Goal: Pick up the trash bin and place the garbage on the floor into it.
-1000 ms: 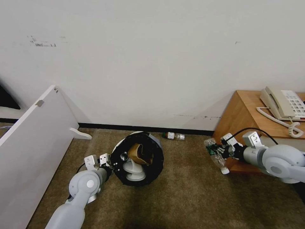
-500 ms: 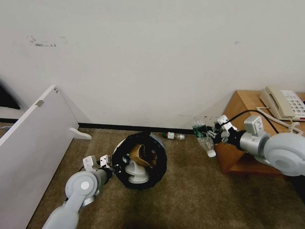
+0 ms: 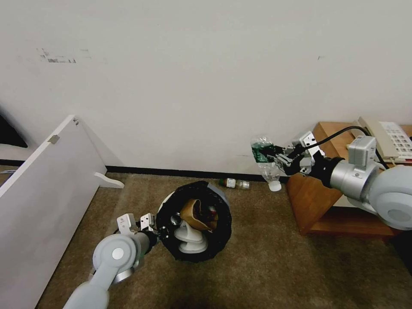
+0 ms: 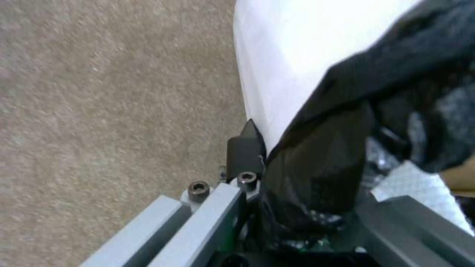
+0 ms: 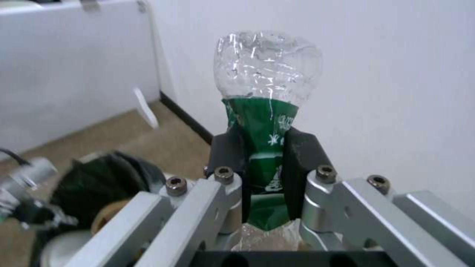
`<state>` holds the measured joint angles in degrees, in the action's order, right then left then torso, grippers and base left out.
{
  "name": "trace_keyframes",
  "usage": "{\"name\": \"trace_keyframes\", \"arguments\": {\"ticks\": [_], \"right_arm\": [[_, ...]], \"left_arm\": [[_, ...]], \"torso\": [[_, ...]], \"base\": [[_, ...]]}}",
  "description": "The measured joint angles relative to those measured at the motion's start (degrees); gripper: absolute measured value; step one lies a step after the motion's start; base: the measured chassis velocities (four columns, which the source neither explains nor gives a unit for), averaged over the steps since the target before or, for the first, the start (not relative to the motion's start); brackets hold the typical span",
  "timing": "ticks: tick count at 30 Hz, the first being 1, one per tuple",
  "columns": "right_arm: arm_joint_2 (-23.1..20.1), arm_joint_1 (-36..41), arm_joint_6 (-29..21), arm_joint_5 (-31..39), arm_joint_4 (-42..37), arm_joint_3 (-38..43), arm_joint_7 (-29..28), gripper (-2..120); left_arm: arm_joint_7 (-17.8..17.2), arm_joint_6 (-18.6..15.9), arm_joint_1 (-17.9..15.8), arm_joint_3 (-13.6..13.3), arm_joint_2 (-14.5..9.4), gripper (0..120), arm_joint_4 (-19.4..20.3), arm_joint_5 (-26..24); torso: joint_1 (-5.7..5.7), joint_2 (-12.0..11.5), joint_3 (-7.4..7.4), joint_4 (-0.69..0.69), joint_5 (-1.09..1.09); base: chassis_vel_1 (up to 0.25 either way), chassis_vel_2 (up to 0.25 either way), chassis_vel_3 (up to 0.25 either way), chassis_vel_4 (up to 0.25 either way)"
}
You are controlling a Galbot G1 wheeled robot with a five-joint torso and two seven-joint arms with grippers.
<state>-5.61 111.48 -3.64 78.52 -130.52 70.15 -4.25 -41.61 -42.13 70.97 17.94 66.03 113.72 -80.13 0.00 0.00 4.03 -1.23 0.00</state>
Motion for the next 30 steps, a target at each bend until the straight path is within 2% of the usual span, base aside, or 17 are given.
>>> {"name": "trace_keyframes", "arguments": {"ticks": [2, 5, 8, 12, 18, 26, 30], "right_arm": [[-0.01, -0.49, 2.73, -0.19, -0.59, 0.07, 2.69, 12], [-0.20, -0.49, 4.12, -0.37, -0.70, 0.09, 3.89, 12], [-0.90, -0.17, 6.99, -1.72, -0.67, 0.11, 9.07, 12], [-1.71, 0.64, 8.16, -3.28, -0.54, 0.10, 12.09, 12], [-2.79, 1.94, 8.85, -4.53, -0.78, 0.10, 14.21, 12], [-5.07, 6.33, 10.02, -8.81, -0.10, 1.00, 17.01, 12], [-6.14, 8.15, 10.46, -10.26, 0.42, 1.82, 17.75, 12]], "left_arm": [[-1.42, 0.01, -0.51, -0.68, 0.63, 0, -0.19, -1.78], [-2.01, 0.01, -0.74, -0.92, 0.85, 0, -0.21, -2.80], [-3.73, 0.01, -1.54, -1.49, 1.42, 0, -0.21, -5.77], [-5.14, 0.02, -1.99, -2.17, 1.97, 0, -0.19, -7.78], [-6.63, 0.02, -2.39, -2.99, 2.97, 0, -0.10, -9.43], [-8.82, 0.02, -4.10, -5.06, 5.89, 0, -0.33, -11.29], [-9.62, 0.02, -4.33, -5.81, 7.23, 0, -0.53, -11.70]], "torso": [[0.00, 0.00, 0.00, 0.00, -0.01], [0.00, 0.00, 0.00, 0.00, 0.00], [0.00, 0.00, 0.00, 0.01, -0.01], [0.00, 0.00, 0.00, 0.00, 0.00], [0.00, 0.00, 0.00, 0.01, 0.00], [0.00, 0.00, 0.00, -0.01, -0.01], [0.00, 0.00, 0.01, 0.02, -0.01]], "base": [[0.000, 0.000, 0.000, 0.000], [0.000, 0.000, 0.000, 0.000], [0.000, 0.000, 0.000, 0.000], [0.000, 0.000, 0.000, 0.000], [0.000, 0.000, 0.000, 0.000], [0.000, 0.000, 0.000, 0.000], [0.000, 0.000, 0.000, 0.000]]}}
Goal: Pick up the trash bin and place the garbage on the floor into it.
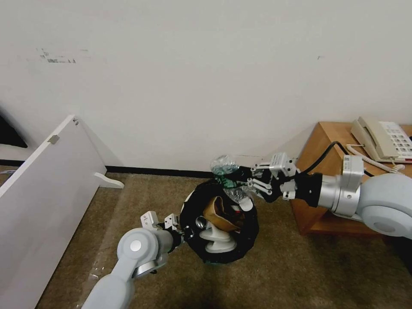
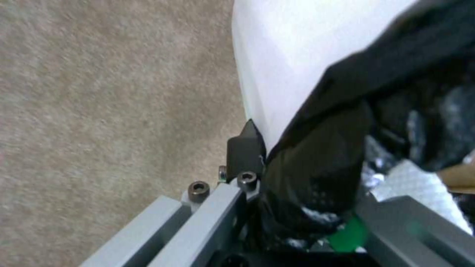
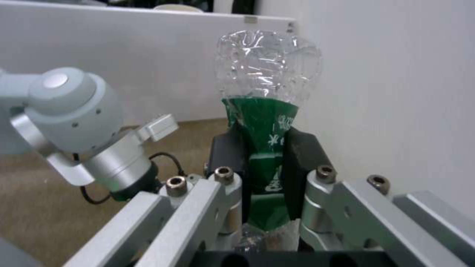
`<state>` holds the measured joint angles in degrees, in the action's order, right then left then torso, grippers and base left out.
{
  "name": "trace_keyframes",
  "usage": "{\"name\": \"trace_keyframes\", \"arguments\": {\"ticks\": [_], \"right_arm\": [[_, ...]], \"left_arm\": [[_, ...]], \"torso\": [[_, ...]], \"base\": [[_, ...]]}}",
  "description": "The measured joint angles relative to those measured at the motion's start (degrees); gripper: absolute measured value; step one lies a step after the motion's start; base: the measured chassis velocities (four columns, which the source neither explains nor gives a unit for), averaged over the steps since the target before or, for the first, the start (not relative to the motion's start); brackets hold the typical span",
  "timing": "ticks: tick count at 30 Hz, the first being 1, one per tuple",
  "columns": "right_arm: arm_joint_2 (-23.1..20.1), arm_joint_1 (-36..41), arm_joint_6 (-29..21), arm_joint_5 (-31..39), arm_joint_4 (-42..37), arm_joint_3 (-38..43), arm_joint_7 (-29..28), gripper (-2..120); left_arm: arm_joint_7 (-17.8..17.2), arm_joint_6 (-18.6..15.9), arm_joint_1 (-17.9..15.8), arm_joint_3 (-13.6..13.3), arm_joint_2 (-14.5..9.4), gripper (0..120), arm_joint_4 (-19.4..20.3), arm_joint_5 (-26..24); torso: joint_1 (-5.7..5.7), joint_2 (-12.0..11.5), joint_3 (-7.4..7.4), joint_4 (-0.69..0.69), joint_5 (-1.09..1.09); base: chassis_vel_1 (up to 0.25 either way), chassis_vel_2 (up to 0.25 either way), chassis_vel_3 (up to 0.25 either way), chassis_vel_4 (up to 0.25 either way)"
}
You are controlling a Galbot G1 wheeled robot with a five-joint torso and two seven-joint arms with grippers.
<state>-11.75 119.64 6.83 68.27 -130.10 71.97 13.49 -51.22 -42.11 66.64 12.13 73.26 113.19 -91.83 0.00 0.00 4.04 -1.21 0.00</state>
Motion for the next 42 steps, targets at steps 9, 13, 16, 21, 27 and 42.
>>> {"name": "trace_keyframes", "arguments": {"ticks": [9, 13, 16, 21, 27, 42], "right_arm": [[-0.97, 1.58, 0.34, -2.89, 1.54, -0.05, 1.49, 12], [-1.36, 2.04, 0.43, -3.53, 2.18, -0.08, 1.86, 12], [-1.88, 2.70, 0.50, -4.20, 2.71, -0.13, 2.20, 12], [-2.61, 3.71, 0.78, -5.62, 4.13, -0.24, 2.68, 12], [-3.53, 4.66, 1.33, -7.45, 6.03, -0.24, 3.46, 12], [-4.17, 5.92, 1.61, -9.34, 6.43, -0.56, 4.56, 12]], "left_arm": [[-0.64, -0.02, -0.78, -1.36, 1.30, 0, -0.11, -0.82], [-0.76, -0.03, -0.89, -1.57, 1.31, 0, -0.12, -1.40], [-0.89, -0.03, -0.89, -1.65, 1.49, 0, -0.28, -1.75], [-0.96, -0.03, -1.06, -1.59, 1.74, 0, -0.42, -2.43], [-1.16, -0.03, -1.11, -1.30, 1.62, 0, -0.28, -3.46], [-1.25, -0.03, -1.04, -0.81, 3.34, 0, -0.69, -3.18]], "torso": [[0.00, 0.00, 0.00, -0.01, 0.00], [0.00, 0.00, 0.00, -0.02, 0.00], [0.00, 0.00, 0.00, -0.01, 0.00], [0.00, 0.00, 0.00, -0.02, 0.00], [0.00, 0.00, 0.00, -0.01, 0.00], [0.00, 0.00, 0.00, -0.02, 0.00]], "base": [[0.000, 0.000, 0.000, 0.000], [0.000, 0.000, 0.000, 0.000], [0.000, 0.000, 0.000, 0.000], [0.000, 0.000, 0.000, 0.000], [0.000, 0.000, 0.000, 0.000], [0.000, 0.000, 0.000, 0.000]]}}
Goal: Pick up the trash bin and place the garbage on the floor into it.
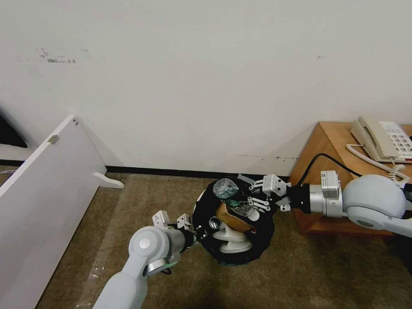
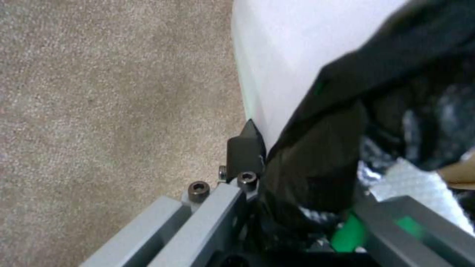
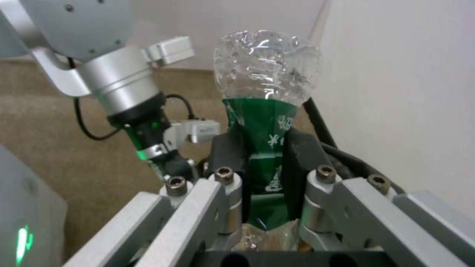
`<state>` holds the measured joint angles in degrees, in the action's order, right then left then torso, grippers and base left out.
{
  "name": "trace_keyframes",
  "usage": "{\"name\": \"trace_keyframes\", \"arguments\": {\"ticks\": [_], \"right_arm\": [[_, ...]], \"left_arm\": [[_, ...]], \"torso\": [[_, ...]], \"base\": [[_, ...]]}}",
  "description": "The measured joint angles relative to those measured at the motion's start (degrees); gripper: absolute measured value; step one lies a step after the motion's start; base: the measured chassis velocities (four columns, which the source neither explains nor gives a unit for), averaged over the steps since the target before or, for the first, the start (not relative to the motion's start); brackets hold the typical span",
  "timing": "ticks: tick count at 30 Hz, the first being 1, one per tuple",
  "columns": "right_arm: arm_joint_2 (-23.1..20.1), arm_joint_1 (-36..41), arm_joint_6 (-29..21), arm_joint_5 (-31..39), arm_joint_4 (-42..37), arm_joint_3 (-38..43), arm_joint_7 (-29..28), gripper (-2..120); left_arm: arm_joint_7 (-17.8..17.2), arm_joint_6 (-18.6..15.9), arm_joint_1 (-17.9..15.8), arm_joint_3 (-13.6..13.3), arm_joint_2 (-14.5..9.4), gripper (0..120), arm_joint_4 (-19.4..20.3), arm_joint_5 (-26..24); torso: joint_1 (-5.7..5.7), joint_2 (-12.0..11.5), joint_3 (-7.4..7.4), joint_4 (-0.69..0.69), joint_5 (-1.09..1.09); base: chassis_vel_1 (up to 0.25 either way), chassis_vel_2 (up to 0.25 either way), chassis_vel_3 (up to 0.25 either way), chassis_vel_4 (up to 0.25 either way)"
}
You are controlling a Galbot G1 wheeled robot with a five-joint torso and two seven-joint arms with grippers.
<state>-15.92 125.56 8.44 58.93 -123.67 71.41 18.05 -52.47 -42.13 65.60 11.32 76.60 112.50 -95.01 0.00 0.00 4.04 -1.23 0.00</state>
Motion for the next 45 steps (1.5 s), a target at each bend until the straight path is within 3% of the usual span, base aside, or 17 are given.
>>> {"name": "trace_keyframes", "arguments": {"ticks": [19, 32, 45], "right_arm": [[-6.74, 12.18, -0.04, -2.21, 2.89, 7.30, 0.83, 12], [-8.15, 17.80, 0.67, -4.68, 7.44, 10.08, 1.43, 16], [-11.24, 22.87, 0.97, -5.62, 12.44, 14.35, 2.05, 20]], "left_arm": [[1.13, 0.00, -0.39, 0.21, 3.02, 0, -2.33, 2.04], [1.28, 0.00, -0.37, 0.68, 3.08, 0, -2.71, 1.79], [1.79, 0.00, 0.23, 1.47, 1.65, 0, -2.39, 1.09]], "torso": [[0.00, 0.00, 0.00, 0.01, 0.00], [0.00, 0.00, 0.00, 0.00, 0.00], [0.00, 0.00, 0.00, 0.00, 0.01]], "base": [[0.000, 0.000, 0.000, 0.000], [0.000, 0.000, 0.000, 0.000], [0.000, 0.000, 0.000, 0.000]]}}
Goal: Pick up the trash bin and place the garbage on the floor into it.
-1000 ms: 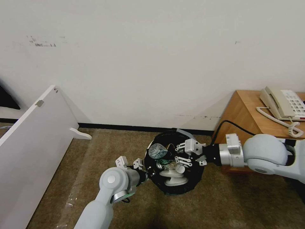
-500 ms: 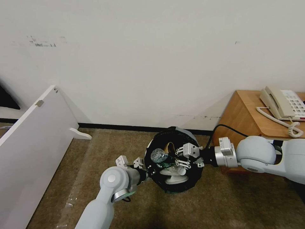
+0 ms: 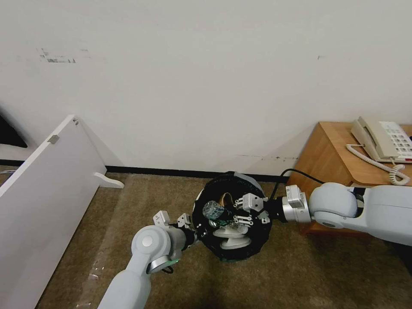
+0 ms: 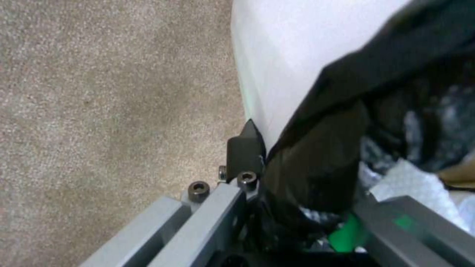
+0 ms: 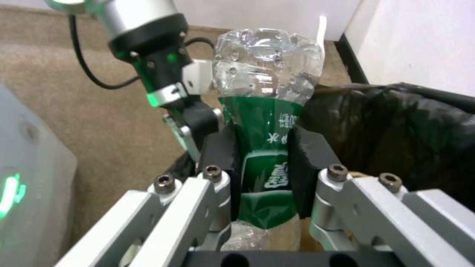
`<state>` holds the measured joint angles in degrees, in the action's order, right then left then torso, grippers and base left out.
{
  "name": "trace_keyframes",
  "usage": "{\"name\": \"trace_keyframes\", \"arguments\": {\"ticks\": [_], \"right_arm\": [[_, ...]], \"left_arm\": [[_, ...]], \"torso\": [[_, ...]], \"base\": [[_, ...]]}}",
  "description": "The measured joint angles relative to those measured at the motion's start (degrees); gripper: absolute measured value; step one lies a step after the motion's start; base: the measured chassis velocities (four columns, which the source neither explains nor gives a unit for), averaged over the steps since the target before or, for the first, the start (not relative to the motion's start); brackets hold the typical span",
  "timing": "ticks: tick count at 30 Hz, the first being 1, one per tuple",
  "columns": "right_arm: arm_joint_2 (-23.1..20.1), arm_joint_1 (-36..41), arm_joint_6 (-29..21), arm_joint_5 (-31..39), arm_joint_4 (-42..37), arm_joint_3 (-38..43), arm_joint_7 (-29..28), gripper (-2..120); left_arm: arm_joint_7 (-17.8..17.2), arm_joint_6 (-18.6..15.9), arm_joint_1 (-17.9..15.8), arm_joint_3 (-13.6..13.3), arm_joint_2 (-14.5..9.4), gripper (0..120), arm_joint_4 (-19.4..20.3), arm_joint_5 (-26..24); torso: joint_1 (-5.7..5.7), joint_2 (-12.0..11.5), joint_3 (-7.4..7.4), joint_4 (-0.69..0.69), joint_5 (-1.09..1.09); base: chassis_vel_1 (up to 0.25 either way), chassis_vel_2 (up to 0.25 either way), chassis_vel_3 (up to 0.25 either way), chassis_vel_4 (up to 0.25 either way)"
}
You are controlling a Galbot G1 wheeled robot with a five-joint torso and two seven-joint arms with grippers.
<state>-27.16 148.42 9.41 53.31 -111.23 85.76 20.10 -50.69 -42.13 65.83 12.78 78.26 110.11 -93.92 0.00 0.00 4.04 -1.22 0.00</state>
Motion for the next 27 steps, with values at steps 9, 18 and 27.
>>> {"name": "trace_keyframes", "arguments": {"ticks": [9, 18, 27], "right_arm": [[-1.72, 2.38, 0.27, -0.65, 2.48, 2.00, 0.51, 20], [-1.23, 2.11, 0.27, -0.93, 2.60, 1.87, 0.55, 20], [0.32, 1.71, 0.09, -2.00, 2.66, 1.35, 0.67, 45]], "left_arm": [[0.13, 0.00, 0.10, 0.33, -0.46, 0, 0.27, -0.34], [0.31, 0.00, 0.27, 0.44, -0.28, 0, 0.37, -0.34], [0.32, 0.00, 0.46, 0.45, 0.21, 0, 0.37, 0.14]], "torso": [[0.00, 0.00, 0.00, 0.01, 0.00], [0.00, 0.00, 0.00, 0.00, 0.00], [0.00, 0.00, -0.01, 0.00, 0.00]], "base": [[0.000, 0.000, 0.000, 0.000], [0.000, 0.000, 0.000, 0.000], [0.000, 0.000, 0.000, 0.000]]}}
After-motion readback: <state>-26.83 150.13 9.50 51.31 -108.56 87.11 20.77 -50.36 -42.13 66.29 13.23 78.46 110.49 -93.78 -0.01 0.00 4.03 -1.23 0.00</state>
